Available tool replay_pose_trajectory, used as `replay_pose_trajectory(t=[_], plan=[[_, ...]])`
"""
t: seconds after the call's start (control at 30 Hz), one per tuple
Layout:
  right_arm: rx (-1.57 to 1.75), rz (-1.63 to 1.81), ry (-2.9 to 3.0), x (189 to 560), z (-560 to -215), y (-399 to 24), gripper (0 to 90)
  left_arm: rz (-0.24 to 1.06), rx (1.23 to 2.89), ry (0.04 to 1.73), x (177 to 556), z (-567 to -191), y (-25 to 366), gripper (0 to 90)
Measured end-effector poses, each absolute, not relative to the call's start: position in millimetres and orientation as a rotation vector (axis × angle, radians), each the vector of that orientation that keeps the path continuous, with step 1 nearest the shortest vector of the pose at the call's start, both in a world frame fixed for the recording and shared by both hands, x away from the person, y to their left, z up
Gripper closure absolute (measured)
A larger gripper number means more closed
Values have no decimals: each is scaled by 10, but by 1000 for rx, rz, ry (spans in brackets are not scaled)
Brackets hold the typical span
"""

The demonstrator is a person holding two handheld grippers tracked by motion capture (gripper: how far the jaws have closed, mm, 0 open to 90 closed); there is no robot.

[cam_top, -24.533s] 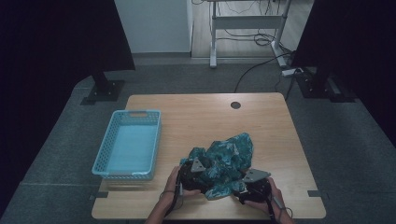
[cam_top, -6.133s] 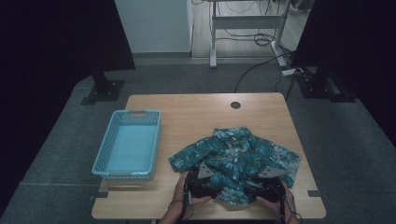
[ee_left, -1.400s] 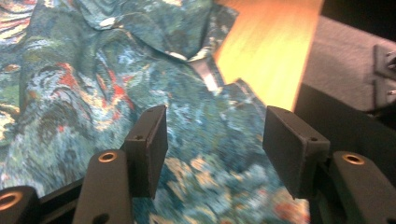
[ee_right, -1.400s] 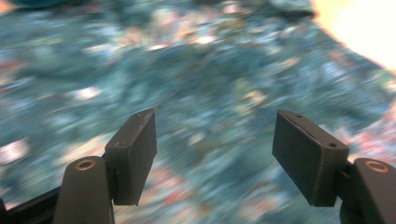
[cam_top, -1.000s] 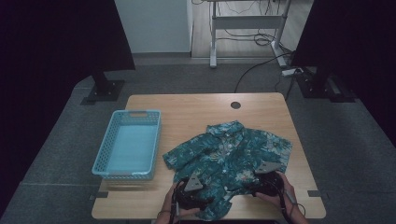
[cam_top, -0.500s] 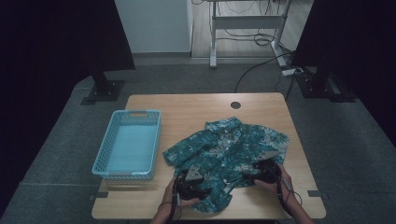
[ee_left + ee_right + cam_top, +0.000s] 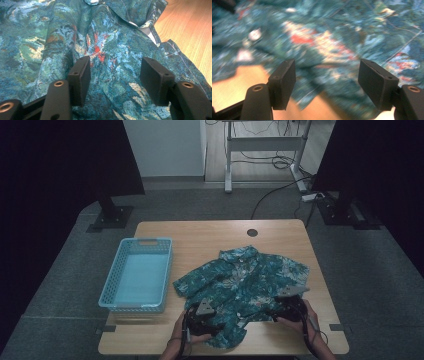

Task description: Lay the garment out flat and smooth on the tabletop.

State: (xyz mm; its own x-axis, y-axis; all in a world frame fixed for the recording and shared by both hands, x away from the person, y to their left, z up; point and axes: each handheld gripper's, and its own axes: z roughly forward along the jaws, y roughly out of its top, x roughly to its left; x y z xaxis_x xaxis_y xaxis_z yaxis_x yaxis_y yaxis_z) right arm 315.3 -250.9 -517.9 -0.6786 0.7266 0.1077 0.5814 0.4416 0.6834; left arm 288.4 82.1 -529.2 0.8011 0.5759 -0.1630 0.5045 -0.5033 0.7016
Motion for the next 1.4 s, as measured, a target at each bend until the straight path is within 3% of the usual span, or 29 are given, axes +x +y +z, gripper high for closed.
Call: replay_pose_trajectory(t=[0.4, 0.8, 1.1, 1.4], plan=[[1050, 1066, 2466, 2648, -5103, -2466, 348, 141, 2187, 784, 2828, -5269, 776, 401], [1023, 1065, 2461, 2548, -5181, -2463, 411, 156, 2173, 751, 2773, -5214, 722, 401], [1015, 1039, 2511, 2644, -5268, -2293, 426, 188, 2115, 796, 2969, -5178, 873, 395], [861, 1147, 2564, 2664, -5097, -1746, 411, 181, 2093, 837, 3236, -5123, 960, 388]])
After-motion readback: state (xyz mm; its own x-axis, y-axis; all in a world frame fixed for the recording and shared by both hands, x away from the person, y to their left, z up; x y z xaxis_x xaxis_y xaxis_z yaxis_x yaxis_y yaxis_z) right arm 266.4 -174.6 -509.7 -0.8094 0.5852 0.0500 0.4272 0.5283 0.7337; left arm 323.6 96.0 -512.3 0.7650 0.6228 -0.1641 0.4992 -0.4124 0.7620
